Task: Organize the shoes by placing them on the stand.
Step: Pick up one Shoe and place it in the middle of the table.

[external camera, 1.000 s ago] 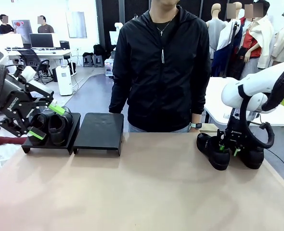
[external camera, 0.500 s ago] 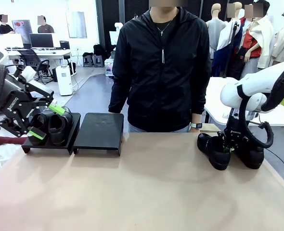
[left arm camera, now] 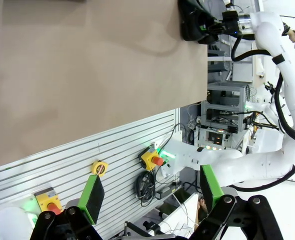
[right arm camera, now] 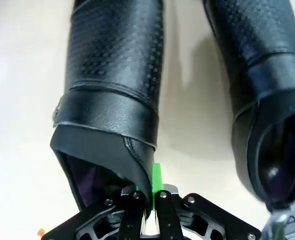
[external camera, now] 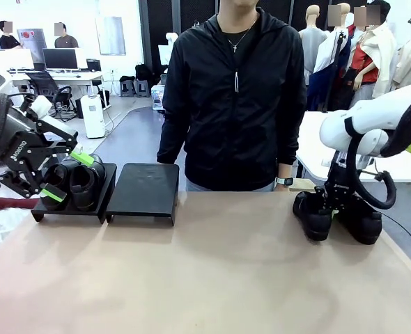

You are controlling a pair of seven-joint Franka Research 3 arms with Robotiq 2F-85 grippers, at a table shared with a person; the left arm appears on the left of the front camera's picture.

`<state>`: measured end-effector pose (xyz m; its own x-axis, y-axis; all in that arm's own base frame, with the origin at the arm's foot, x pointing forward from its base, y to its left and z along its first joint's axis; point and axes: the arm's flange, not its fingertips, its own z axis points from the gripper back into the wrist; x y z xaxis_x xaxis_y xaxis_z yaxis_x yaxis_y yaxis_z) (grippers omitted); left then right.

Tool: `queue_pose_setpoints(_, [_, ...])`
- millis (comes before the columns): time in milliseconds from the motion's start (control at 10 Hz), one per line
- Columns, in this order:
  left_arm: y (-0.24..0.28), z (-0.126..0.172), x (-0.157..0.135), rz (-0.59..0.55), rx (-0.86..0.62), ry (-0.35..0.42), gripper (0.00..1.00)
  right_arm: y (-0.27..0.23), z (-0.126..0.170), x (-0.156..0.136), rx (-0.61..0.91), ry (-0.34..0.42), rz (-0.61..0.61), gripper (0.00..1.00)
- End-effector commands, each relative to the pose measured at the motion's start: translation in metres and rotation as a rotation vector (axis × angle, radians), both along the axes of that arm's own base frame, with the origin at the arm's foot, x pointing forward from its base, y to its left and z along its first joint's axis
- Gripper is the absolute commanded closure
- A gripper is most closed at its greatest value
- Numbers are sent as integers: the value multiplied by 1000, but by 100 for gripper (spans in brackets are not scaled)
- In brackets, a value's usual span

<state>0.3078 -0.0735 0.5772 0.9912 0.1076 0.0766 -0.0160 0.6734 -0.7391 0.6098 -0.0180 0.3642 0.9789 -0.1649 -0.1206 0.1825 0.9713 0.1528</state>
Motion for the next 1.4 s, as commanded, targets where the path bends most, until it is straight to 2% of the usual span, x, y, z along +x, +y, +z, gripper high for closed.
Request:
queue_pose_setpoints(0, [1, 1, 0, -13, -25, -7, 0, 1, 53, -47, 60, -1, 59, 100])
queue_pose_setpoints(200, [1, 1, 0, -13, -25, -7, 0, -1, 99, -118, 70, -44, 98, 100])
queue_pose_setpoints(300, [1, 1, 0, -13, -25, -7, 0, -2, 107, -145, 47, -86, 100, 100])
queue_pose_setpoints(400, [1, 1, 0, -13, -25, -7, 0, -3, 105, -158, 60, -116, 126, 100])
queue_pose_setpoints(500, [1, 1, 0, -13, -25, -7, 0, 3, 102, -109, 34, -28, 78, 100])
queue_pose_setpoints(1100, [1, 1, 0, -13, -25, -7, 0, 3, 102, -109, 34, -28, 78, 100])
queue_pose_setpoints(1200, [1, 1, 0, -13, -25, -7, 0, 0, 90, -109, 35, -16, 91, 100])
queue_pose_setpoints(1300, [1, 1, 0, -13, -25, -7, 0, 26, 104, -139, 70, -44, 109, 100])
